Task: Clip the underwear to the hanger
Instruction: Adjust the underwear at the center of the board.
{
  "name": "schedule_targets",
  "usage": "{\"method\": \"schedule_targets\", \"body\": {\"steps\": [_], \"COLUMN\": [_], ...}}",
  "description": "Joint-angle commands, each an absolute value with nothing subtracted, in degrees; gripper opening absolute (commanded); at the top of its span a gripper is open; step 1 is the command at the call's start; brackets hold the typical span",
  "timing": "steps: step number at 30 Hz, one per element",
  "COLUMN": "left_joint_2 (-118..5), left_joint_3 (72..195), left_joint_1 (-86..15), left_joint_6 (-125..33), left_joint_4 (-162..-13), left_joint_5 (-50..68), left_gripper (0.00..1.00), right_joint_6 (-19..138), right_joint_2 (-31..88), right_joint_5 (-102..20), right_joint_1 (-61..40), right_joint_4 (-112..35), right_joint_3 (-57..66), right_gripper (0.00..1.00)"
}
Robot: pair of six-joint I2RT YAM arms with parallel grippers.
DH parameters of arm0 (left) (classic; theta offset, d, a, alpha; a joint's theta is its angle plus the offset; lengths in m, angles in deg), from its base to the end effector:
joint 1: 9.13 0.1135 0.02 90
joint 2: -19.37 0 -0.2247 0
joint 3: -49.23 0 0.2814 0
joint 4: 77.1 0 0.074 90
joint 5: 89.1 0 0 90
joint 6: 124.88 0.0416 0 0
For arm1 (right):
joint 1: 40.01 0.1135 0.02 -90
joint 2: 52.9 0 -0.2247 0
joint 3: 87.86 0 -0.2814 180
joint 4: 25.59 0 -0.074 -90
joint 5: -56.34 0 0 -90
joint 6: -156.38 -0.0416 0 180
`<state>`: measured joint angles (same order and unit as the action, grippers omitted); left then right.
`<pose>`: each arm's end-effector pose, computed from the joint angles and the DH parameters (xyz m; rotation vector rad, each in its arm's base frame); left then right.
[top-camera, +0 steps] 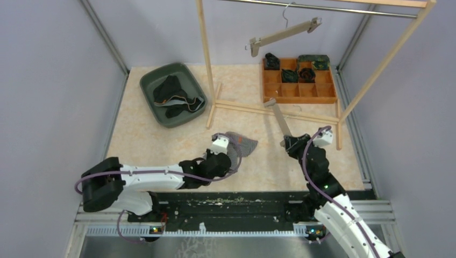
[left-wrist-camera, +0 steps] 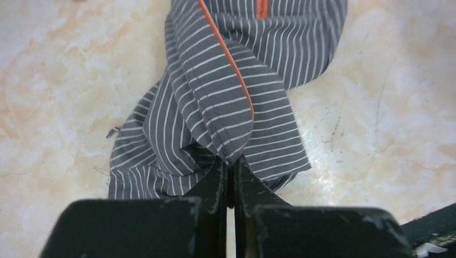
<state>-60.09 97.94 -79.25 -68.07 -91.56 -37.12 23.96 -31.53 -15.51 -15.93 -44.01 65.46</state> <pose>0.1247 -0.2696 0.1148 0.3918 2.1380 -0.2355 0.1893 0.0704 0.1957 0.5141 1.7473 0.5451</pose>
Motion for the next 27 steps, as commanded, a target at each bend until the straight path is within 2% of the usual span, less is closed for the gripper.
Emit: {"method": "schedule_targets", "body": {"steps": [1,7,18,27], "left_joint_2": [-55.0,-50.8,-53.6,-55.6], "left_joint_3": [102.5,115.1,145.5,153.2], "left_joint_1": [-79.2,-79.1,-78.4,-75.9], "left_joint_6": [-64.0,-58.4,-52.5,-50.0], "left_joint_4": [-91.0,-98.9,-118.8,-126.1], "left_joint_5": [-36.6,-33.8,-31.8,-29.0], "left_gripper": [0.0,0.0,0.0,0.0], "right_joint_6": [25.6,27.0,28.7,29.4], "right_joint_2": [-32.9,-35.1,-37.5,-38.0], "right_joint_5": [-14.6,-12.5,-9.3,-8.3], "right_joint_1": [-16.7,-16.8,-16.9,-17.0], "right_joint_4": [-42.9,-46.7,-51.3,-52.0], "right_joint_3": [60.8,58.7,56.0,55.7], "right_gripper": [0.0,0.0,0.0,0.0]}}
